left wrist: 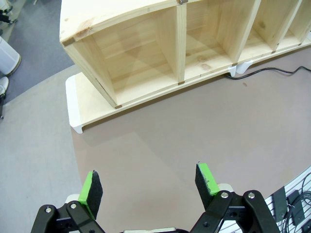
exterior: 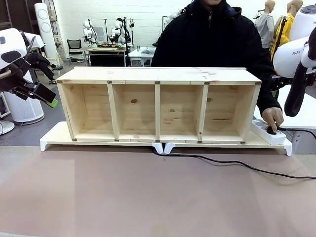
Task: Perform cable management.
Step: Release the Power Cable when the human grasps it.
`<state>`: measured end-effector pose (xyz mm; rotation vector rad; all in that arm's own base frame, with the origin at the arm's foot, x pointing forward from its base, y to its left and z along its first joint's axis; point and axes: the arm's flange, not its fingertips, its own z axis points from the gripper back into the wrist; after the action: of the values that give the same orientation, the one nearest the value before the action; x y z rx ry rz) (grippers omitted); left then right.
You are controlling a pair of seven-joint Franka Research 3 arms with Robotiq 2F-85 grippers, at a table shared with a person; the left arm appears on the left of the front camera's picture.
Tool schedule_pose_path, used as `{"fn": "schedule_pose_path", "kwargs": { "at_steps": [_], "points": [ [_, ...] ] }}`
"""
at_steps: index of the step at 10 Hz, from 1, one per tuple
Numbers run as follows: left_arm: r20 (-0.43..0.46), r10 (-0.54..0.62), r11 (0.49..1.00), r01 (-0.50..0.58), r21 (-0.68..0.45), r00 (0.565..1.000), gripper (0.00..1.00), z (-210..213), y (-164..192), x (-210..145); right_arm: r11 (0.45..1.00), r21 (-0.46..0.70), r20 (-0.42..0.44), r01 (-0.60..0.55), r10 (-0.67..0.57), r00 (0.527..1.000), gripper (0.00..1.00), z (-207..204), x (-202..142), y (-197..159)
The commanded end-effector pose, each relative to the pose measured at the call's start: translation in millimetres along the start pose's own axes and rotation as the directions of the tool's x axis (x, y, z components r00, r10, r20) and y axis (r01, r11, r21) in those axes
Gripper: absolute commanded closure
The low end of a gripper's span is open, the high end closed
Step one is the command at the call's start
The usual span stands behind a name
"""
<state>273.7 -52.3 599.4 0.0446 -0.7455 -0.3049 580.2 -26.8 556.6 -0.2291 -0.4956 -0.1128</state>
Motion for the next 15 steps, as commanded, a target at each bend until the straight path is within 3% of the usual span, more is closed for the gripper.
{"fn": "schedule_pose_path", "kwargs": {
  "at_steps": [1,15],
  "points": [
    [0.002,-0.003,1.000,0.003,0.007,1.000,0.00,-0.3,1.1,0.4,1.000,0.000,-0.002,-0.001,0.001,1.000,0.09,-0.1,-0.2,0.4],
    [0.002,-0.003,1.000,0.003,0.007,1.000,0.00,-0.3,1.1,0.4,1.000,0.000,-0.002,-0.001,0.001,1.000,0.09,-0.1,-0.2,0.4]
  ]
}}
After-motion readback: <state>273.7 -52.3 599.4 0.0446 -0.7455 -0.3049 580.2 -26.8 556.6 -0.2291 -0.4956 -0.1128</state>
